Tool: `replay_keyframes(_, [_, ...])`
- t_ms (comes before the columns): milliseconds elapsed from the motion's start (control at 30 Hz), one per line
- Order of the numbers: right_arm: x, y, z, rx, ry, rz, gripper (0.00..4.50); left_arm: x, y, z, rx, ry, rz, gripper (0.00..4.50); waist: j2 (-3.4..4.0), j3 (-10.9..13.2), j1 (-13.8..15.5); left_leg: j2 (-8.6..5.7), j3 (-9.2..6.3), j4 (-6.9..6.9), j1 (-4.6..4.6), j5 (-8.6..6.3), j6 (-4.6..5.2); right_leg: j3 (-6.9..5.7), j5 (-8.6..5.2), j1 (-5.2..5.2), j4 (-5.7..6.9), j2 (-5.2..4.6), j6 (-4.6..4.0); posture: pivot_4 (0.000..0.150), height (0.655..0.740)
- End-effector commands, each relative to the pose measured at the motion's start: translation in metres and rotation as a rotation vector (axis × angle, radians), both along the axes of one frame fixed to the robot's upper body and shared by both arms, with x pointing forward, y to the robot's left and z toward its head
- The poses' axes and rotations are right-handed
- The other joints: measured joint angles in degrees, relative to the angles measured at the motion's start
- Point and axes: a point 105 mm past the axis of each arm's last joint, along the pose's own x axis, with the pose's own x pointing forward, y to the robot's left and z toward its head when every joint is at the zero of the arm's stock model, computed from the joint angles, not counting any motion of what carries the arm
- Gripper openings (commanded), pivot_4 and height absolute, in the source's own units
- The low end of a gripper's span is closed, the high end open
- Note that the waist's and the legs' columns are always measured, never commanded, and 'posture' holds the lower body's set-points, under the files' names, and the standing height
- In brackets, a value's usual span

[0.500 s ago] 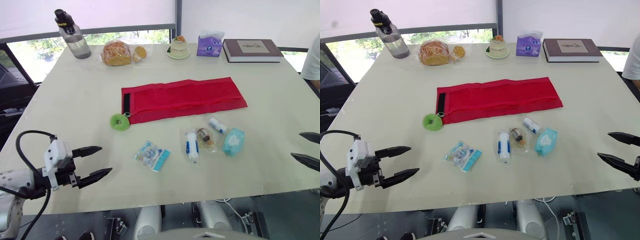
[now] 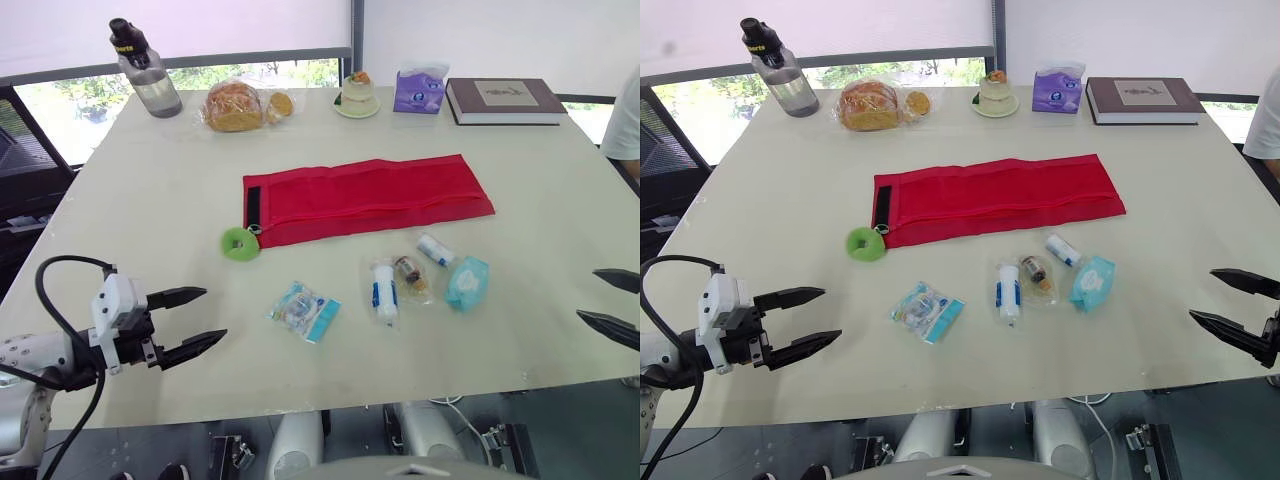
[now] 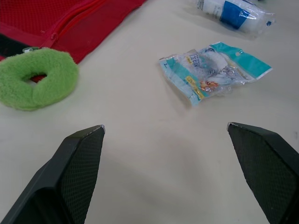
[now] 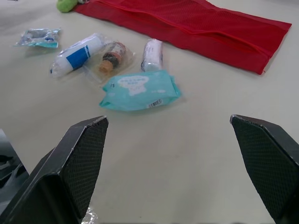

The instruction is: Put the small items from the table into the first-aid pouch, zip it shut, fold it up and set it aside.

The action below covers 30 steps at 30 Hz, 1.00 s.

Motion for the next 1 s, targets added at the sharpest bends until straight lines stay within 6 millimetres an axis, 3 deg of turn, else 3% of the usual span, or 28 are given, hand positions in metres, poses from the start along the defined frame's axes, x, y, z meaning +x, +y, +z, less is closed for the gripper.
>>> replay_keyframes(33, [-0.002,-0.002,0.016,0.006,-0.063,0.006,4.46,0.001,-0.003,0.007,-0.018,-0.032,-0.015,4.5,0.0,0.0,0.0,0.0,0.0,0.0,0.0,0.0,0.0,0.0,0.0,0.0,0.0,0.0,0.0,0.15,0.74])
replay_keyframes(300, [0.002,0.035,0.031,0.064,-0.11,0.107,4.46,0.012,-0.01,0.004,-0.05,-0.016,0.02,4.5,0.0,0.0,0.04,0.0,-0.03,0.0,0.0,0.0,0.0,-0.01,0.0,0.0,0.02,0.02,0.01,0.15,0.74])
replay_keyframes(400, [0.002,0.061,0.033,0.09,-0.116,0.163,4.46,0.014,-0.024,0.005,-0.075,-0.007,-0.009,4.5,0.0,0.0,0.05,0.0,-0.07,0.0,-0.01,0.0,0.0,-0.05,0.0,0.01,0.02,0.12,0.01,0.15,0.74])
replay_keyframes(533, [-0.001,0.082,0.034,0.119,-0.108,0.209,4.46,0.016,-0.039,0.0,-0.088,0.024,-0.023,4.5,0.0,0.0,0.13,0.0,-0.05,0.0,-0.04,0.0,0.0,-0.03,0.01,0.01,0.0,0.09,0.02,0.15,0.74])
replay_keyframes(767, [-0.007,0.115,0.031,0.113,-0.093,0.3,4.46,0.028,-0.05,-0.018,-0.103,0.187,0.039,4.5,-0.01,0.0,0.24,-0.01,-0.15,0.02,-0.03,0.0,0.0,-0.1,0.01,0.01,0.04,0.15,0.02,0.15,0.74])
replay_keyframes(1000, [-0.01,0.138,0.035,0.119,-0.133,0.368,4.46,0.037,-0.068,-0.019,-0.16,0.323,0.018,4.5,-0.02,0.0,0.15,-0.06,-0.15,0.05,-0.07,0.0,0.0,-0.11,0.04,0.02,0.02,0.21,0.07,0.15,0.74])
